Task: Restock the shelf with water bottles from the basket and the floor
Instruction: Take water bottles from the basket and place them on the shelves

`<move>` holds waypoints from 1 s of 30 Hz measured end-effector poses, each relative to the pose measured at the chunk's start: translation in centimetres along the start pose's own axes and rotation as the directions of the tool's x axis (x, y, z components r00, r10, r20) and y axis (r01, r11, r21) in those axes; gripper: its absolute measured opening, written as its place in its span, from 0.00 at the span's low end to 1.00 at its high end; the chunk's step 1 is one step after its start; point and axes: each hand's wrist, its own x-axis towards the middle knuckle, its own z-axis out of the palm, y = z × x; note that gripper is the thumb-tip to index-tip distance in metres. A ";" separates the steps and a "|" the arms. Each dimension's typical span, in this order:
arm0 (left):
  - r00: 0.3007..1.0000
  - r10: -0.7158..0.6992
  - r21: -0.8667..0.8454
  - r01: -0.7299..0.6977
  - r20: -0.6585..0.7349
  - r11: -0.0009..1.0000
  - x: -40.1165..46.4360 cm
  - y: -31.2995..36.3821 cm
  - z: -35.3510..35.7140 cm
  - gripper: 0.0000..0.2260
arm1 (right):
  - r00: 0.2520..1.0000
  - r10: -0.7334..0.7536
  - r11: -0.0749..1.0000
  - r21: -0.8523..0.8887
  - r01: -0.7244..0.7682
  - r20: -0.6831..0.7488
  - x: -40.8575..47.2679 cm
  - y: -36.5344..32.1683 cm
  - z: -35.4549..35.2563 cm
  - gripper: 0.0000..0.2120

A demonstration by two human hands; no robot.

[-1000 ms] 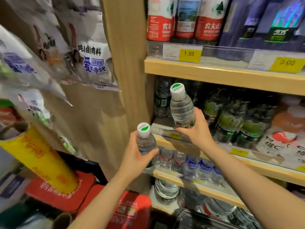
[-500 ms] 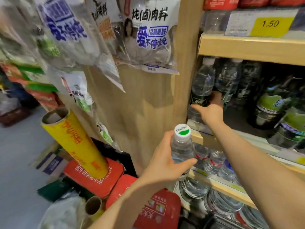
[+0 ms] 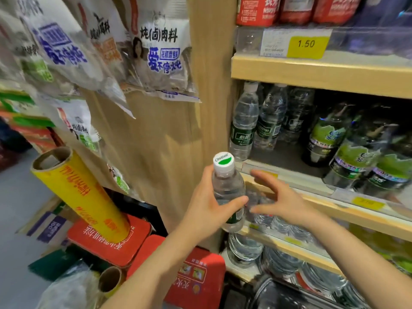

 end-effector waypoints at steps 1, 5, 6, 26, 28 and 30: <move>0.999 0.024 -0.007 -0.023 0.022 1.000 0.4 0.3 0.5 0.25 | 0.998 0.024 1.000 0.020 -0.025 0.058 -1.8 0.3 0.6 0.39; 0.990 0.105 0.000 -0.105 0.092 0.994 1.6 1.6 3.1 0.23 | 0.984 0.041 0.995 0.096 -0.024 -0.174 -4.9 1.4 2.7 0.36; 0.986 0.118 0.003 -0.119 0.114 0.993 1.8 1.8 3.8 0.22 | 0.969 0.034 0.996 0.084 -0.014 -0.244 -5.1 1.5 2.6 0.35; 0.895 0.312 0.811 -0.428 0.319 0.399 10.1 -12.0 7.6 0.33 | 0.764 -0.108 0.988 -0.152 0.013 -0.636 5.1 1.6 -6.3 0.32; 0.895 0.332 0.810 -0.420 0.296 0.410 10.1 -12.4 7.8 0.32 | 0.726 -0.089 0.978 -0.198 -0.066 -0.681 6.3 2.5 -6.6 0.34; 0.895 0.335 0.810 -0.420 0.294 0.409 10.1 -12.6 7.9 0.32 | 0.670 -0.003 0.985 -0.117 -0.125 -0.743 7.6 3.2 -7.1 0.35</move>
